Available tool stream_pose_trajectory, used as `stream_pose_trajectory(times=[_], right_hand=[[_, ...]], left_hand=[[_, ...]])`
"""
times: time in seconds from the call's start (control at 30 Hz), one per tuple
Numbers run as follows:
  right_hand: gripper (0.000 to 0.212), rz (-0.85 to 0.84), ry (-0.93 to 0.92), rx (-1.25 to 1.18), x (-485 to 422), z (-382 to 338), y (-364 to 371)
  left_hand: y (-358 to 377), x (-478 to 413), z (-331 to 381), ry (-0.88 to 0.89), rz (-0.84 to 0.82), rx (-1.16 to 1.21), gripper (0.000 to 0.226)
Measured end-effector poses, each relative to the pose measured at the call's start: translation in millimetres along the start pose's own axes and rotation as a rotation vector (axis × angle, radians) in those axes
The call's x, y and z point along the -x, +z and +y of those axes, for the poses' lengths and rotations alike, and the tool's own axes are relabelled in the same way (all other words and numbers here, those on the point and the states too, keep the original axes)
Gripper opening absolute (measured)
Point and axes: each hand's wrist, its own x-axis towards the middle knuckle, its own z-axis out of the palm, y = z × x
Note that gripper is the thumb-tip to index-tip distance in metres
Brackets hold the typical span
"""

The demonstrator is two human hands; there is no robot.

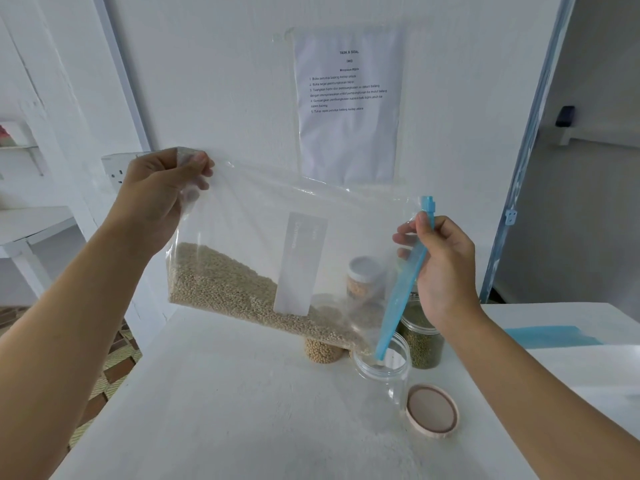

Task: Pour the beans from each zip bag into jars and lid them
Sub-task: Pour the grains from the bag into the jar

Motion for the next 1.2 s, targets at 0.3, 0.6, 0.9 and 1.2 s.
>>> stream_pose_trajectory(times=[0.3,0.6,0.9,1.2], right_hand=[[0.022,0.018,0.031,-0.043,0.6,-1.0,-2.9],[0.024,0.019,0.039,-0.042,1.1,-0.5,-3.6],[0.024,0.015,0.035,-0.04,-1.3,-1.5,-1.2],[0.023,0.044,0.035,-0.033,-2.1,0.6,-3.2]], left_hand=[[4.5,1.0,11.7,0.022,-0.014,-0.049,0.016],[5.9,2.6,12.7,0.002,0.0,-0.049,0.017],[2.9,1.3,10.8,-0.007,0.005,-0.046,0.017],[3.9,-2.3,11.4,-0.004,-0.032,-0.055,0.019]])
